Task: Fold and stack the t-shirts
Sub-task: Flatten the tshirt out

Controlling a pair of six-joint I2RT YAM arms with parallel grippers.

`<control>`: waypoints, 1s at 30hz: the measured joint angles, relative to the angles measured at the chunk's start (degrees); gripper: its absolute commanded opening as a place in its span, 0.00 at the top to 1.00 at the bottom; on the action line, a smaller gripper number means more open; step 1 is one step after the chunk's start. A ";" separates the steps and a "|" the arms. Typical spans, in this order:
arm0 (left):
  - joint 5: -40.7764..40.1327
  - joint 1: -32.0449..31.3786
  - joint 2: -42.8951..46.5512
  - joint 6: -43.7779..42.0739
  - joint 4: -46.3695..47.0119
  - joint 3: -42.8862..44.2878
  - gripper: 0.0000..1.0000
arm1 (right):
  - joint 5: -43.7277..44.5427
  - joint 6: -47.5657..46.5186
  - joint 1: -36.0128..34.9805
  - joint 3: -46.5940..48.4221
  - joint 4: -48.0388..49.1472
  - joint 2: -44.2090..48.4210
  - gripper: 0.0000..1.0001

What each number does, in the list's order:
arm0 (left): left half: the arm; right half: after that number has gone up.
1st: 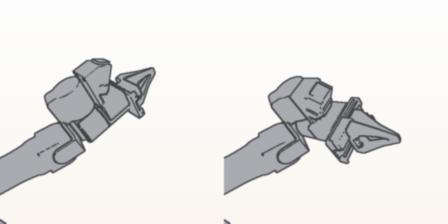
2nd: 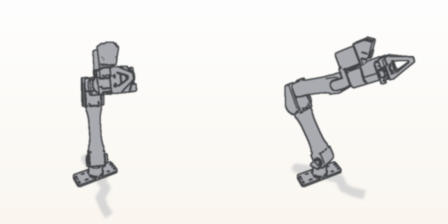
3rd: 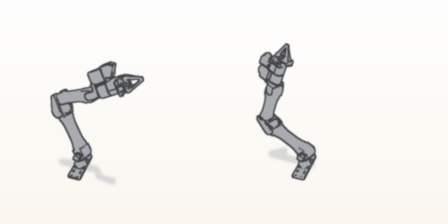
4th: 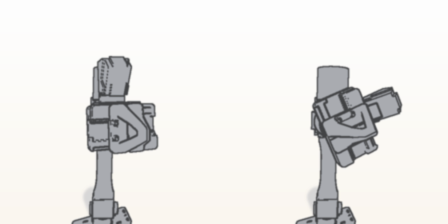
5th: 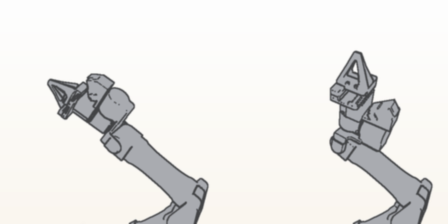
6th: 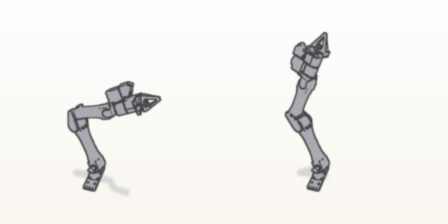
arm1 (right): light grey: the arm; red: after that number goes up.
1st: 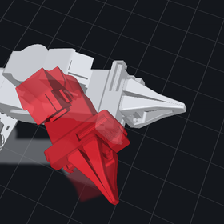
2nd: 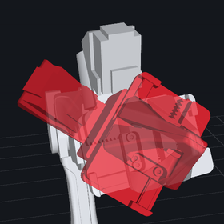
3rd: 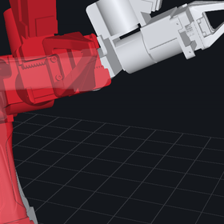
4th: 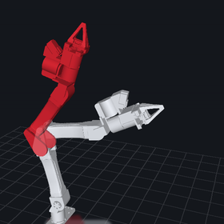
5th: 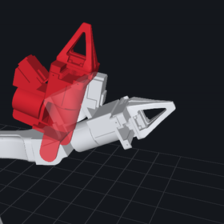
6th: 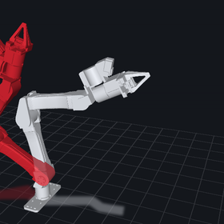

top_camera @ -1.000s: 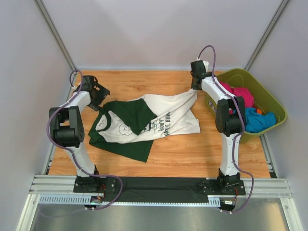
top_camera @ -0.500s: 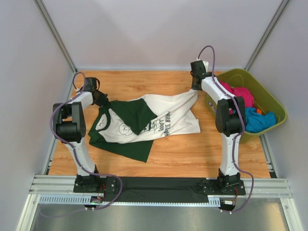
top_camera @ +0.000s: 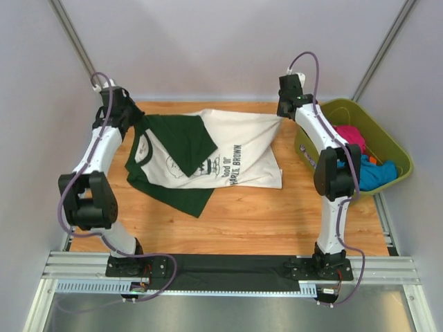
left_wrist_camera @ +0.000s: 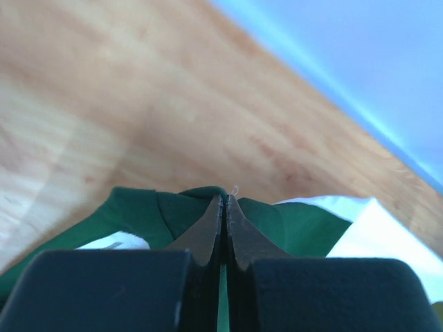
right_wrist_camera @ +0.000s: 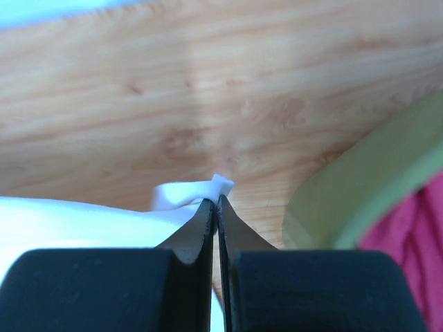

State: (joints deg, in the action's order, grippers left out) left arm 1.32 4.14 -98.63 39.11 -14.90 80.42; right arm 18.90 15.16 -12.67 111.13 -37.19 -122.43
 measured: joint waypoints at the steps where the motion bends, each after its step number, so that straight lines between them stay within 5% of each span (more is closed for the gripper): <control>1: 0.02 0.00 2.27 -1.97 0.52 0.11 1.00 | -0.39 0.02 0.00 0.35 0.07 1.40 1.00; 10: -4.92 -0.02 25.40 -16.06 2.64 2.78 1.00 | -0.90 -0.50 0.00 3.10 3.56 20.41 1.00; 19: -8.33 0.07 29.68 -18.27 -5.42 15.08 1.00 | 1.84 -3.19 -0.02 -1.31 9.01 37.97 1.00; 30: -6.03 1.90 33.79 -15.39 -16.81 19.74 1.00 | 3.93 -4.46 -0.04 -8.63 11.76 46.16 1.00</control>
State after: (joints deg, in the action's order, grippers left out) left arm -4.71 6.04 -64.84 23.73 -31.70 100.16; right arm 22.83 10.70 -12.71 102.50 -25.43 -76.27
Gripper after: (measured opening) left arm 0.008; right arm 0.010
